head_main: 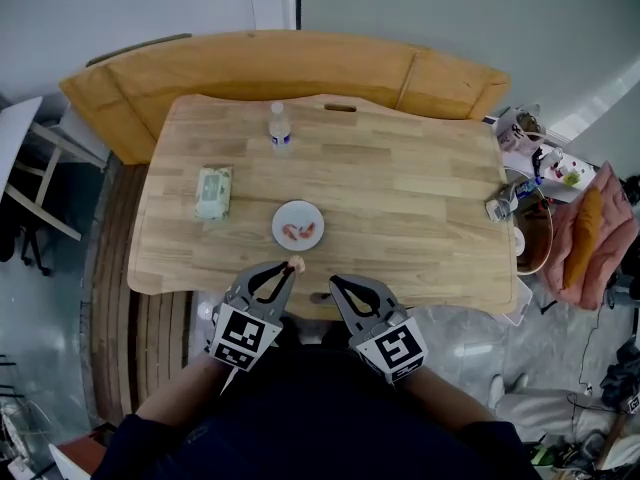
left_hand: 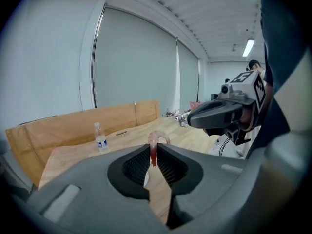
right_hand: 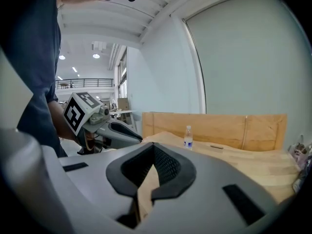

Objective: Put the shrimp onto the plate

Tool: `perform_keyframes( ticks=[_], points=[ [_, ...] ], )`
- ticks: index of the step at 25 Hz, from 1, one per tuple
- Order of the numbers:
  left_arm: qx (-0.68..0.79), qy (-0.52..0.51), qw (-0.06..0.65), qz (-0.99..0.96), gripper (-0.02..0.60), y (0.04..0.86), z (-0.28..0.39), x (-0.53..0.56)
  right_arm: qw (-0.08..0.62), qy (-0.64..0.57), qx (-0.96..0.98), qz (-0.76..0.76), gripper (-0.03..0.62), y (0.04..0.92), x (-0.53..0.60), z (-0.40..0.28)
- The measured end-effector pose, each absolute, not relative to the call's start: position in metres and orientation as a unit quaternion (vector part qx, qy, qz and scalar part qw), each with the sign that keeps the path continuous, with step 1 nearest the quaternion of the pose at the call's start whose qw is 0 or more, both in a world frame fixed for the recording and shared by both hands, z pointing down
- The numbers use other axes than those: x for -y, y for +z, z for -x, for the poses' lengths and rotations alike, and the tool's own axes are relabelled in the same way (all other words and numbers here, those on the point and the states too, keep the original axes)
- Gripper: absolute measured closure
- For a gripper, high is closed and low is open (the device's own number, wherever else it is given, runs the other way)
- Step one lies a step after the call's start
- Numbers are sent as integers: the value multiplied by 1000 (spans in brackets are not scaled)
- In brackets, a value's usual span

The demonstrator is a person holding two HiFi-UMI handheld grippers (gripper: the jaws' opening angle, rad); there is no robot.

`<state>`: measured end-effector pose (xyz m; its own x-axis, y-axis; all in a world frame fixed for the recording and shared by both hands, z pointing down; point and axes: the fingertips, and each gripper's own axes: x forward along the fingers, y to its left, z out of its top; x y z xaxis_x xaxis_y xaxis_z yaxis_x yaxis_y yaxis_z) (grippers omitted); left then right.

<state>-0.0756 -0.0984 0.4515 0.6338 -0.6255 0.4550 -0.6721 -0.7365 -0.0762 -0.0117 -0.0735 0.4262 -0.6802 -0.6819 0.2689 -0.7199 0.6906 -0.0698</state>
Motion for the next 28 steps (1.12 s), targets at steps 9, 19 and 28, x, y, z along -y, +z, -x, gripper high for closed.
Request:
perform_keyframes(
  ticks=[9, 19, 28],
  points=[
    [398, 243, 70, -882, 532, 463, 58, 130, 112, 79, 928, -347, 588, 437, 116, -8],
    [411, 272, 83, -866, 532, 506, 60, 167, 128, 91, 927, -341, 588, 460, 145, -12],
    [401, 327, 89, -851, 532, 567, 77, 207, 137, 101, 919, -355, 588, 486, 168, -9]
  ],
)
